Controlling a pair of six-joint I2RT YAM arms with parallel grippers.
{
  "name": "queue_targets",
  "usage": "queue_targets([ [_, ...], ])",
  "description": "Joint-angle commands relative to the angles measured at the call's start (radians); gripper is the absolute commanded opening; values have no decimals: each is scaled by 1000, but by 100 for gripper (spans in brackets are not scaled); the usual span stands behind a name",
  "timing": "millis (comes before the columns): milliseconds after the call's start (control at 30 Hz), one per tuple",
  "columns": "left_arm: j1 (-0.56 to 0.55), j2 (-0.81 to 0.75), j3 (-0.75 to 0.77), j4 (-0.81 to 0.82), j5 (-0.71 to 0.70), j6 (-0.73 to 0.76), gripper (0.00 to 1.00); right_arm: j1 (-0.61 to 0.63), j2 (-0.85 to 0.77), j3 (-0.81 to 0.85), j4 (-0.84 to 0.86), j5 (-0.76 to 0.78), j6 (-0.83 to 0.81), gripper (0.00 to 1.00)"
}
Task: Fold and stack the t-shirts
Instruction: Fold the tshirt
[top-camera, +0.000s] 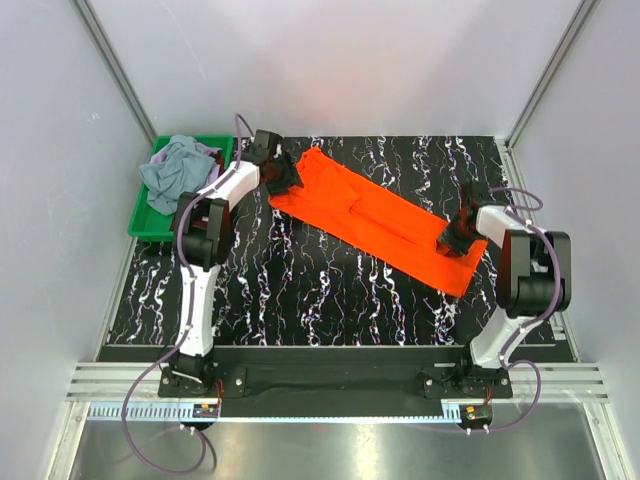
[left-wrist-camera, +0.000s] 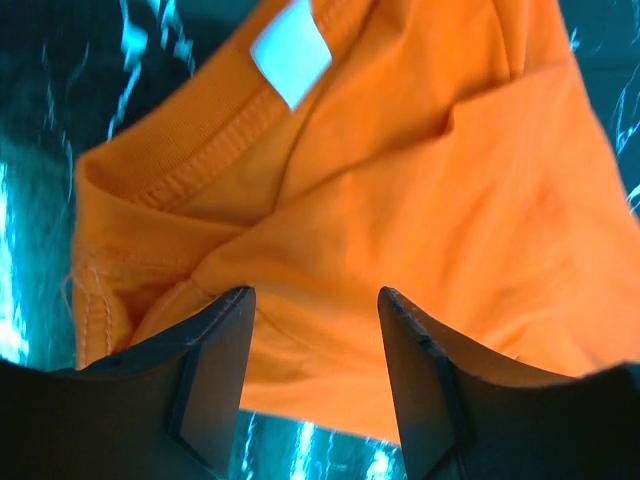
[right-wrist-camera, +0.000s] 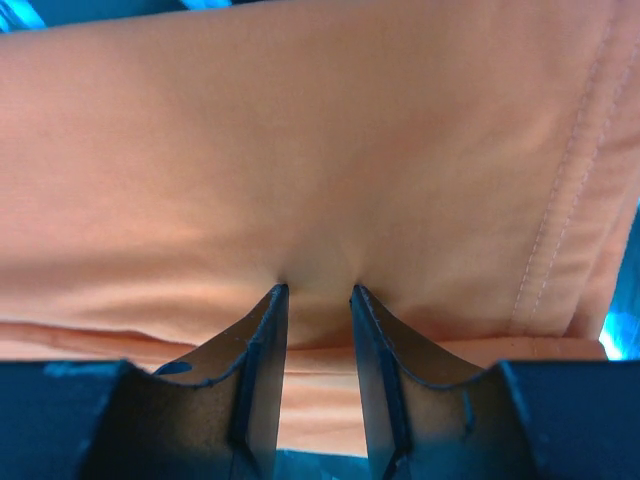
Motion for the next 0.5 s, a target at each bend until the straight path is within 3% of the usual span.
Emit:
queue_targets([
  [0, 15, 72, 119, -15, 19, 12, 58, 3, -71, -116, -10, -85, 100, 40],
  [133, 47, 133, 207, -15, 84, 21, 58, 26, -173, -140, -27, -110, 127, 41],
  [233, 61, 54, 175, -4, 150, 31, 58, 26, -209, -110, -69, -88, 111, 42],
  [367, 46, -155, -20, 76, 155, 44, 60, 26, -209, -39, -114, -45, 75, 43],
  [467, 20, -279, -144, 94, 119, 59, 61, 43, -194, 2, -70, -158, 1, 43],
])
